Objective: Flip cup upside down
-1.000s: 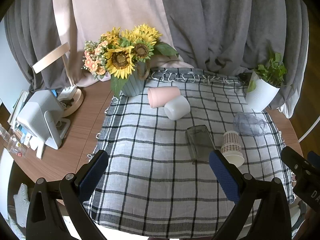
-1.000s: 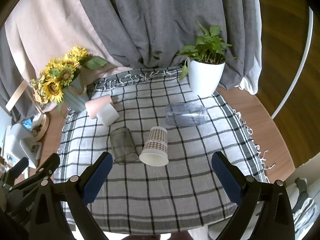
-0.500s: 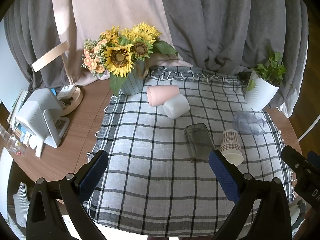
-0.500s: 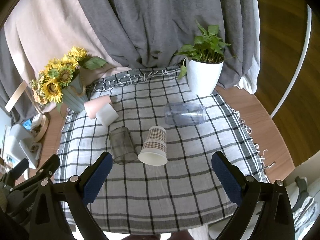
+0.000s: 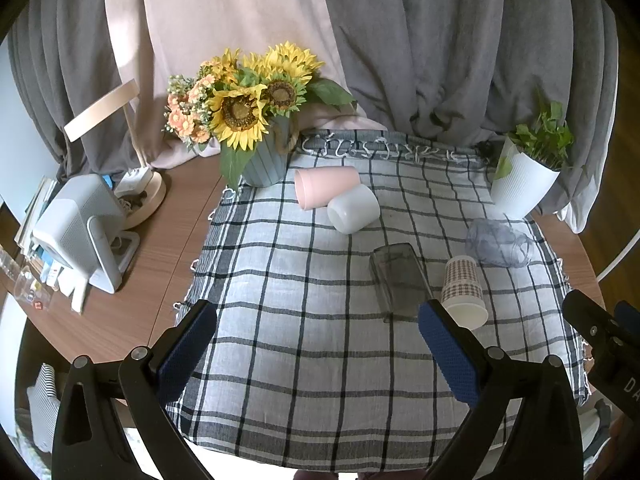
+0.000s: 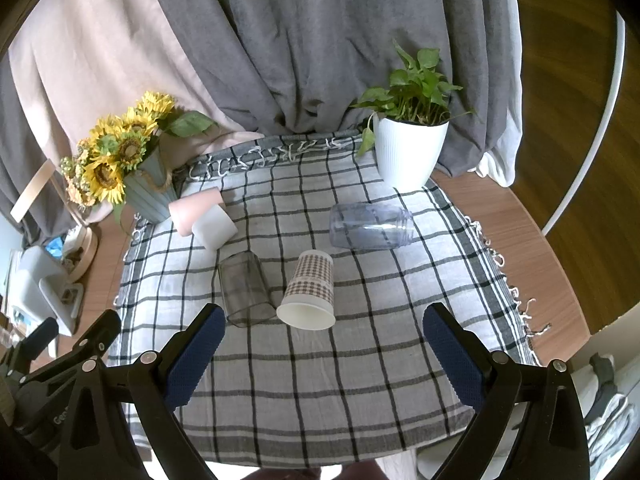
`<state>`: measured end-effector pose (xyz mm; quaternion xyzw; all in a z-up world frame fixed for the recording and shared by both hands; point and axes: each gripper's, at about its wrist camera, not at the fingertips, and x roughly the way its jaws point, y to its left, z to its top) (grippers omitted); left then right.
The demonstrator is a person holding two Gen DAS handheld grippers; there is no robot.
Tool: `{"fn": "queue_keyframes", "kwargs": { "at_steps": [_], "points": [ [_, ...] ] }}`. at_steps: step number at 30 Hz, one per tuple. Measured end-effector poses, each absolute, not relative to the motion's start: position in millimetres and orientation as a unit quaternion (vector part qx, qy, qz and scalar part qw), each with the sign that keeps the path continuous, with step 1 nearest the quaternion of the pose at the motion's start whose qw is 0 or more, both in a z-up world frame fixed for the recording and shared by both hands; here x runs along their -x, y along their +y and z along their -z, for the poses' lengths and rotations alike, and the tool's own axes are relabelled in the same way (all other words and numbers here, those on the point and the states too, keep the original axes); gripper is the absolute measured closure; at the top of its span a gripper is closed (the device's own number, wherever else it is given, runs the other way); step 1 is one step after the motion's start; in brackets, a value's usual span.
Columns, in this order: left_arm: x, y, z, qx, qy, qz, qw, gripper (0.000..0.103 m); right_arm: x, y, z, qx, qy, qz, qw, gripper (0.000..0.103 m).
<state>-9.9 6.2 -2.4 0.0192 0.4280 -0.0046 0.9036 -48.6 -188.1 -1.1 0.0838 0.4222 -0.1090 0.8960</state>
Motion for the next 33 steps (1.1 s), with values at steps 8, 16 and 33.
{"fn": "queue_keyframes", "kwargs": {
  "at_steps": [8, 16, 33],
  "points": [
    [10, 6, 2, -0.019, 0.428, 0.004, 0.904, 0.000, 48, -188, 1, -0.084, 0.423, 0.109, 0.896, 0.003],
    [10, 5, 4, -0.019, 0.427, 0.003, 0.904, 0.000, 48, -188, 2, -0.085, 0.424, 0.107, 0.895, 0.003],
    [4, -6, 4, -0.028, 0.430, 0.013, 0.902, 0.000, 46, -187, 2, -0.084, 0.423, 0.109, 0.895, 0.003]
  ]
}}
